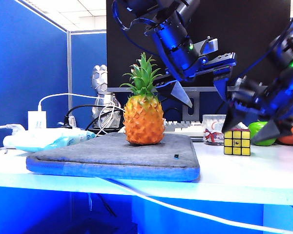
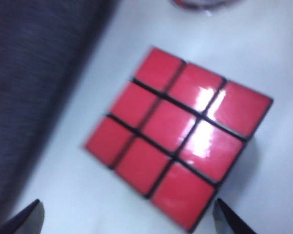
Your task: Rotate the Rubik's Cube so that its red face is facing towards you.
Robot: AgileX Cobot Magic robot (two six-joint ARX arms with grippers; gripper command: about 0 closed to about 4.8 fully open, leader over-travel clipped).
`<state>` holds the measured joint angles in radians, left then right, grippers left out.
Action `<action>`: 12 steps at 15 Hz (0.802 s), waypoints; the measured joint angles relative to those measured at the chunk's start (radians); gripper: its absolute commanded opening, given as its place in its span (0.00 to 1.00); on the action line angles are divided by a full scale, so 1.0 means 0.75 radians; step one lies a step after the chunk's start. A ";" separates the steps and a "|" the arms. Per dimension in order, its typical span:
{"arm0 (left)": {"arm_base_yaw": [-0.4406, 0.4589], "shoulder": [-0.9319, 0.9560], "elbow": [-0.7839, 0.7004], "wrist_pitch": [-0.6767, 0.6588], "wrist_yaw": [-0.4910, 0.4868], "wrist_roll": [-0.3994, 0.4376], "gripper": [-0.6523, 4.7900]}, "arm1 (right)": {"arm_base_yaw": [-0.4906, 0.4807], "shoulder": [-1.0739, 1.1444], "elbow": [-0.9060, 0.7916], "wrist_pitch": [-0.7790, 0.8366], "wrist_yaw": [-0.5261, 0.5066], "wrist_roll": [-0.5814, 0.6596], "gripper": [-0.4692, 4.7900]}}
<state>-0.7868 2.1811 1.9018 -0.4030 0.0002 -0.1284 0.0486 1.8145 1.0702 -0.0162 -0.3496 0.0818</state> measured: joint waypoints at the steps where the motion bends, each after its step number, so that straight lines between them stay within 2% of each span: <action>1: 0.003 0.000 0.000 0.001 -0.001 0.000 1.00 | 0.010 0.022 0.000 0.013 0.039 0.011 1.00; 6: 0.007 0.000 0.000 -0.002 0.022 0.000 1.00 | 0.042 0.068 0.000 0.161 0.129 0.153 1.00; 9: 0.014 0.000 -0.001 -0.004 0.032 0.000 1.00 | 0.089 0.070 0.005 0.256 0.225 0.191 1.00; 11: 0.030 0.000 -0.002 -0.004 0.058 0.000 1.00 | 0.093 0.103 0.031 0.247 0.238 0.198 1.00; 12: 0.037 0.000 -0.002 -0.005 0.060 0.000 1.00 | 0.098 0.136 0.069 0.196 0.246 0.201 0.85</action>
<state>-0.7589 2.1811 1.9007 -0.4068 0.0452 -0.1284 0.1223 1.9167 1.1217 0.1310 -0.1650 0.2325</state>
